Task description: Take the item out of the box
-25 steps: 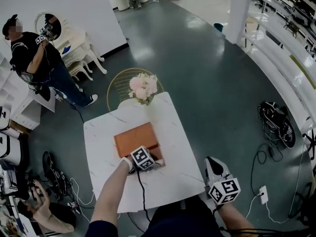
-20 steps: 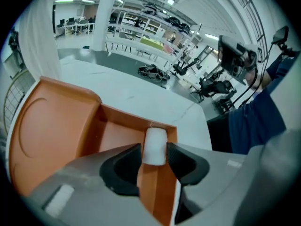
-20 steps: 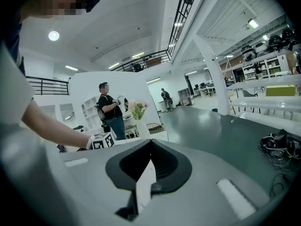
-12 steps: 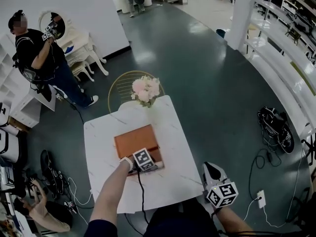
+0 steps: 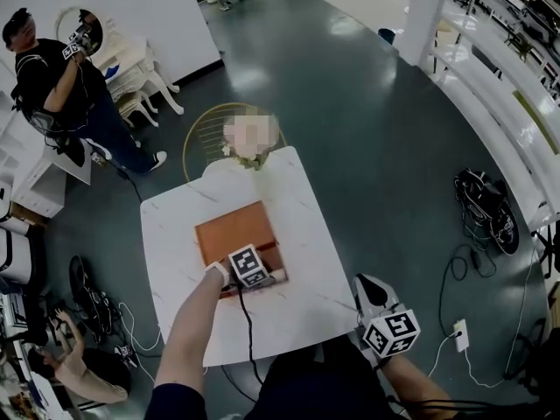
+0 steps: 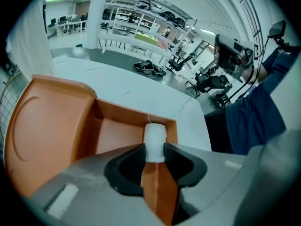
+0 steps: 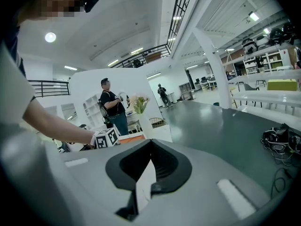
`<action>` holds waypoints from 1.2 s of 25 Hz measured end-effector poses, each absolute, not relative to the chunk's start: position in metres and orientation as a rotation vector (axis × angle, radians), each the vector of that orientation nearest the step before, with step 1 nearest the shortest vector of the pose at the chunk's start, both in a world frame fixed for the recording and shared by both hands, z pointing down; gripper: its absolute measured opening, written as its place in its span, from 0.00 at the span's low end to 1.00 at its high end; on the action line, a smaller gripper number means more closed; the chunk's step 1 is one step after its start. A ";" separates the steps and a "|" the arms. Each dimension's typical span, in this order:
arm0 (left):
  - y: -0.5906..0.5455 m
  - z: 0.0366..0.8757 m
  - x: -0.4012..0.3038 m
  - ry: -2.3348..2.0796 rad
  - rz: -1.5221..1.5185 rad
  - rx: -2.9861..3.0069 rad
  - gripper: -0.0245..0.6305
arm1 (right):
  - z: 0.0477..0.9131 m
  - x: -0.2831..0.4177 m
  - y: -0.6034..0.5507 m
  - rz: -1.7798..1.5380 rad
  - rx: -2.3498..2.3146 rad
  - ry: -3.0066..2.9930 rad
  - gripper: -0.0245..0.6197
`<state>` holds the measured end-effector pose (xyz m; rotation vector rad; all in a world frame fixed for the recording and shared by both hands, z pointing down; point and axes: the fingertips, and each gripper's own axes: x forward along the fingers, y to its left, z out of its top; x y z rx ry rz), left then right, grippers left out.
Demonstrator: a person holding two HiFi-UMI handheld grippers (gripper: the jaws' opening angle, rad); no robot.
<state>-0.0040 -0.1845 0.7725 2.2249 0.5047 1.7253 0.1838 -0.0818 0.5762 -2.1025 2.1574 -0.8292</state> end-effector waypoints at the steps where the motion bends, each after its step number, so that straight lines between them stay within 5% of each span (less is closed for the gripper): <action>1: -0.186 0.771 -0.005 0.495 1.717 2.232 0.24 | 0.576 0.184 -0.083 -0.832 -2.100 2.158 0.04; 24: -0.225 0.714 -0.035 0.073 1.275 2.417 0.17 | 0.565 0.142 -0.141 -0.824 -1.930 2.334 0.04; 27: -0.227 0.722 -0.038 0.045 1.310 2.420 0.05 | 0.570 0.136 -0.145 -0.839 -1.915 2.350 0.04; 30: -0.226 0.726 -0.042 0.018 1.318 2.418 0.06 | 0.573 0.132 -0.142 -0.862 -1.913 2.351 0.04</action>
